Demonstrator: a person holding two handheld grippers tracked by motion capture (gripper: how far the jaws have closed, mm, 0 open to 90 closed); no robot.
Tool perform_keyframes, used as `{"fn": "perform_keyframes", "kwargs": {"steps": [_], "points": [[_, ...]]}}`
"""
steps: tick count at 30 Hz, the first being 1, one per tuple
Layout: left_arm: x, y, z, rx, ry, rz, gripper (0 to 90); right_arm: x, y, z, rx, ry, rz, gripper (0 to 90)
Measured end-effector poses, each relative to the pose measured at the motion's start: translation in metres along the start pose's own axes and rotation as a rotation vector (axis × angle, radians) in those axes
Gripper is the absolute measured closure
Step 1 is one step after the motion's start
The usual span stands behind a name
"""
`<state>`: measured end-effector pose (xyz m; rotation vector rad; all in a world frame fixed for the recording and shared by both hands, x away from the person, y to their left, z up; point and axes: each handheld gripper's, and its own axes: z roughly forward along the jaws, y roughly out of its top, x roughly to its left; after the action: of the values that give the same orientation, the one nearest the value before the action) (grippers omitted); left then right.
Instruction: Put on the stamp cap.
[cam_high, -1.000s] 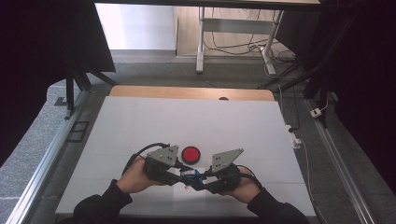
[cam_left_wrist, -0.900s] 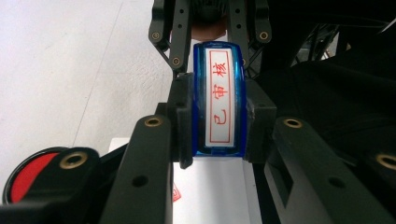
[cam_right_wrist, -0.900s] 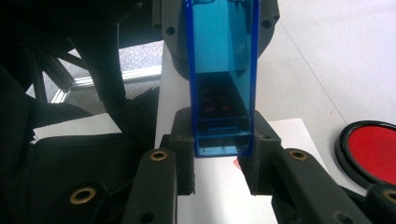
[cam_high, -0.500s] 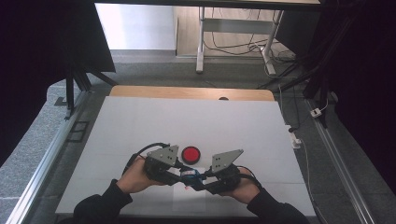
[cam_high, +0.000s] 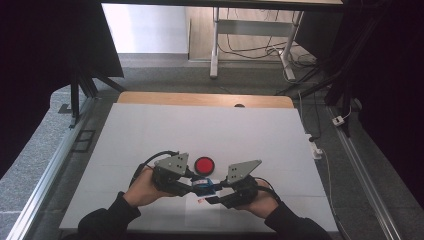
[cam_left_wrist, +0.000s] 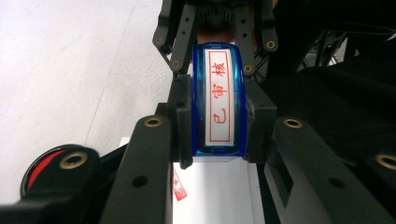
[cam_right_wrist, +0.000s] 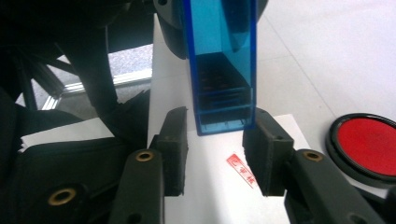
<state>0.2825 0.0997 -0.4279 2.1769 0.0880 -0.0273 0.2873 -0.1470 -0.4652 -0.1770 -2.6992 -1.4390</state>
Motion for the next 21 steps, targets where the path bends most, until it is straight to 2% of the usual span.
{"fn": "perform_keyframes", "kwargs": {"steps": [6, 21], "points": [[-0.001, 0.0, -0.002, -0.002, 0.011, -0.011, 69.6, 0.0, -0.001, -0.002, 0.0, -0.015, 0.025, 55.3], [-0.002, -0.001, -0.006, -0.001, 0.04, -0.032, 69.6, 0.0, -0.003, -0.011, -0.008, -0.105, 0.057, 39.5]]}}
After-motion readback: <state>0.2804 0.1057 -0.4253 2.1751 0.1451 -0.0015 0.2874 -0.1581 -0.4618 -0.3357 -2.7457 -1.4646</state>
